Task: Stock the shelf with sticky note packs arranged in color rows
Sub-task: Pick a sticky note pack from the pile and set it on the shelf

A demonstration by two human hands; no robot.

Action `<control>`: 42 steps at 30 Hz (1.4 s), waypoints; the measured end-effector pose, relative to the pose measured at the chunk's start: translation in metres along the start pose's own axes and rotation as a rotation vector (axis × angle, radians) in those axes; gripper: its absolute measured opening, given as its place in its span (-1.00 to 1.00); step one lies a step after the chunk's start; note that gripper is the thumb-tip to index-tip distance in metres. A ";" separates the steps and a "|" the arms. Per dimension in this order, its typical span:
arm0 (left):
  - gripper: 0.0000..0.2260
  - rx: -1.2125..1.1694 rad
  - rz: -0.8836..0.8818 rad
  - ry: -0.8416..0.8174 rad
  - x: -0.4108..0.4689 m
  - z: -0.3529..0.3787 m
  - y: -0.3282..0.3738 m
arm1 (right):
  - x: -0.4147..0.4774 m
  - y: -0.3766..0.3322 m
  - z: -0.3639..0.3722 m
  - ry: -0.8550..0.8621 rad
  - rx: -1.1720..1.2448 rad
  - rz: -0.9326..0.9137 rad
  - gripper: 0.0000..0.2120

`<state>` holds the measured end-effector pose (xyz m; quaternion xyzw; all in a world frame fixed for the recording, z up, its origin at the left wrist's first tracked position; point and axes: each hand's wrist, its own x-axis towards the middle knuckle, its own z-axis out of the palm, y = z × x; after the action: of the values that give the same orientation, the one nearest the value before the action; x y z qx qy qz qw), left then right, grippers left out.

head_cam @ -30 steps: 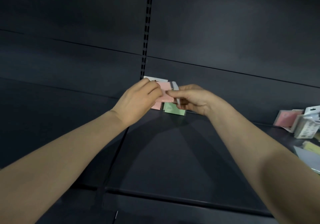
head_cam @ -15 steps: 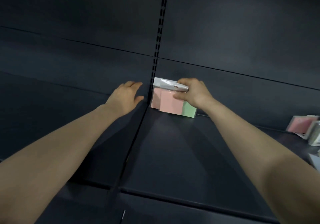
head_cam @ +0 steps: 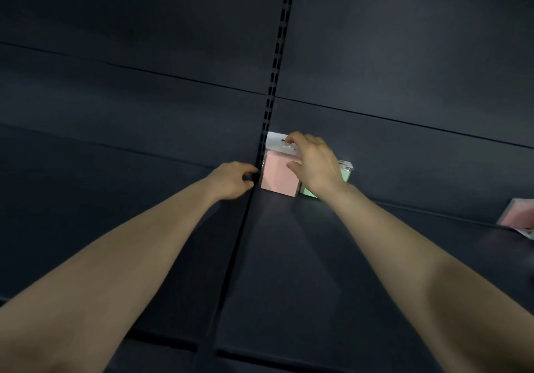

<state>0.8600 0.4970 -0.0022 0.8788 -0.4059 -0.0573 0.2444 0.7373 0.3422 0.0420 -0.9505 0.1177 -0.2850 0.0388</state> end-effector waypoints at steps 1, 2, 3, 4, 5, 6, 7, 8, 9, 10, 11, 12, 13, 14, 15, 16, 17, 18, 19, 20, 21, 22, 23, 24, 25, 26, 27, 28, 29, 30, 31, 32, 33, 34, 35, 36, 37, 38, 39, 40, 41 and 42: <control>-0.58 0.006 0.003 -0.005 0.001 0.001 -0.001 | -0.001 0.000 0.002 0.024 -0.057 -0.039 -0.52; -0.59 0.012 0.007 -0.005 0.002 0.002 -0.002 | -0.002 0.001 0.003 0.051 -0.105 -0.072 -0.47; -0.59 0.018 0.012 -0.003 0.003 0.003 -0.003 | -0.003 0.002 0.004 0.074 -0.145 -0.100 -0.44; -0.58 0.025 0.019 -0.002 0.003 0.003 -0.004 | -0.003 0.004 0.005 0.085 -0.184 -0.122 -0.43; -0.58 0.035 0.025 -0.001 0.004 0.003 -0.004 | -0.004 0.005 0.005 0.084 -0.224 -0.136 -0.44; -0.59 0.043 0.029 -0.001 0.005 0.003 -0.004 | -0.003 0.007 0.005 0.070 -0.257 -0.141 -0.48; -0.59 0.050 0.032 -0.001 0.005 0.003 -0.004 | -0.003 0.008 0.005 0.049 -0.282 -0.140 -0.53; -0.59 0.054 0.034 0.000 0.006 0.004 -0.004 | -0.003 0.009 0.006 0.031 -0.299 -0.142 -0.56; -0.59 0.056 0.036 -0.001 0.007 0.004 -0.005 | -0.003 0.010 0.007 0.020 -0.313 -0.146 -0.58; -0.59 0.056 0.039 -0.003 0.008 0.005 -0.005 | -0.004 0.010 0.007 0.012 -0.327 -0.150 -0.59; -0.59 0.057 0.043 -0.005 0.008 0.005 -0.005 | -0.005 0.011 0.008 0.006 -0.342 -0.154 -0.58; -0.60 0.056 0.047 -0.006 0.009 0.006 -0.006 | -0.005 0.011 0.008 0.000 -0.355 -0.157 -0.56; -0.60 0.054 0.051 -0.008 0.010 0.006 -0.006 | -0.005 0.011 0.008 -0.004 -0.366 -0.160 -0.53; -0.60 0.053 0.053 -0.010 0.010 0.007 -0.005 | -0.006 0.011 0.008 -0.003 -0.375 -0.164 -0.50; -0.61 0.054 0.055 -0.010 0.010 0.007 -0.005 | -0.007 0.011 0.008 0.001 -0.386 -0.172 -0.47; -0.61 0.054 0.055 -0.010 0.011 0.007 -0.005 | -0.008 0.010 0.008 0.002 -0.398 -0.180 -0.42; -0.61 0.051 0.055 -0.009 0.011 0.007 -0.005 | -0.009 0.010 0.008 -0.003 -0.412 -0.189 -0.38; -0.61 0.046 0.053 -0.008 0.011 0.007 -0.005 | -0.010 0.010 0.009 -0.010 -0.427 -0.197 -0.34; -0.61 0.040 0.051 -0.008 0.011 0.007 -0.006 | -0.012 0.010 0.010 -0.014 -0.442 -0.203 -0.31; -0.61 0.035 0.050 -0.008 0.011 0.007 -0.006 | -0.012 0.011 0.012 -0.012 -0.452 -0.208 -0.30; -0.61 0.035 0.051 -0.007 0.011 0.007 -0.006 | -0.013 0.011 0.013 -0.007 -0.459 -0.209 -0.30; -0.61 0.038 0.052 -0.005 0.011 0.007 -0.006 | -0.013 0.012 0.015 -0.003 -0.462 -0.207 -0.30; -0.61 0.042 0.054 -0.002 0.011 0.007 -0.006 | -0.013 0.012 0.016 -0.004 -0.460 -0.202 -0.30; -0.61 0.045 0.054 0.001 0.010 0.007 -0.005 | -0.013 0.011 0.017 -0.011 -0.455 -0.198 -0.30; -0.62 0.051 0.057 0.004 0.010 0.006 -0.005 | -0.013 0.011 0.017 -0.017 -0.448 -0.195 -0.30; -0.62 0.055 0.059 0.005 0.010 0.006 -0.005 | -0.013 0.011 0.017 -0.020 -0.439 -0.195 -0.30; -0.63 0.061 0.061 0.010 0.009 0.004 -0.005 | -0.013 0.011 0.016 -0.018 -0.430 -0.196 -0.30; -0.63 0.068 0.060 0.018 0.008 0.003 -0.005 | -0.013 0.012 0.014 -0.012 -0.423 -0.199 -0.30; -0.64 0.080 0.062 0.035 0.006 0.001 -0.004 | -0.014 0.013 0.011 -0.002 -0.418 -0.204 -0.31; -0.65 0.100 0.066 0.060 0.004 -0.002 -0.002 | -0.015 0.015 0.008 0.010 -0.415 -0.209 -0.32; -0.65 0.128 0.074 0.095 0.001 -0.004 -0.001 | -0.017 0.017 0.003 0.022 -0.416 -0.211 -0.34; -0.66 0.158 0.085 0.135 -0.003 -0.007 0.001 | -0.020 0.019 -0.002 0.033 -0.422 -0.210 -0.36; -0.67 0.184 0.100 0.176 -0.008 -0.010 0.004 | -0.024 0.022 -0.007 0.048 -0.434 -0.209 -0.38; -0.68 0.206 0.119 0.214 -0.013 -0.013 0.007 | -0.028 0.025 -0.013 0.063 -0.448 -0.206 -0.40; -0.69 0.226 0.144 0.253 -0.017 -0.016 0.012 | -0.034 0.029 -0.018 0.074 -0.461 -0.204 -0.41; -0.69 0.245 0.175 0.291 -0.022 -0.019 0.017 | -0.039 0.033 -0.025 0.081 -0.476 -0.200 -0.42; -0.70 0.266 0.211 0.326 -0.026 -0.021 0.023 | -0.046 0.037 -0.031 0.085 -0.493 -0.196 -0.43; -0.69 0.293 0.247 0.354 -0.031 -0.024 0.030 | -0.053 0.042 -0.038 0.090 -0.509 -0.189 -0.43; -0.68 0.323 0.281 0.376 -0.036 -0.025 0.039 | -0.061 0.046 -0.046 0.096 -0.522 -0.181 -0.44; -0.67 0.351 0.306 0.393 -0.040 -0.027 0.048 | -0.068 0.050 -0.054 0.103 -0.533 -0.173 -0.44; -0.66 0.375 0.329 0.406 -0.044 -0.028 0.058 | -0.076 0.054 -0.063 0.108 -0.544 -0.165 -0.45; -0.65 0.395 0.354 0.413 -0.049 -0.028 0.070 | -0.086 0.059 -0.072 0.111 -0.559 -0.155 -0.45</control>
<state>0.7879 0.5049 0.0511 0.8180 -0.4975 0.2453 0.1526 0.6154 0.3055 0.0480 -0.9134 0.1205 -0.2954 -0.2528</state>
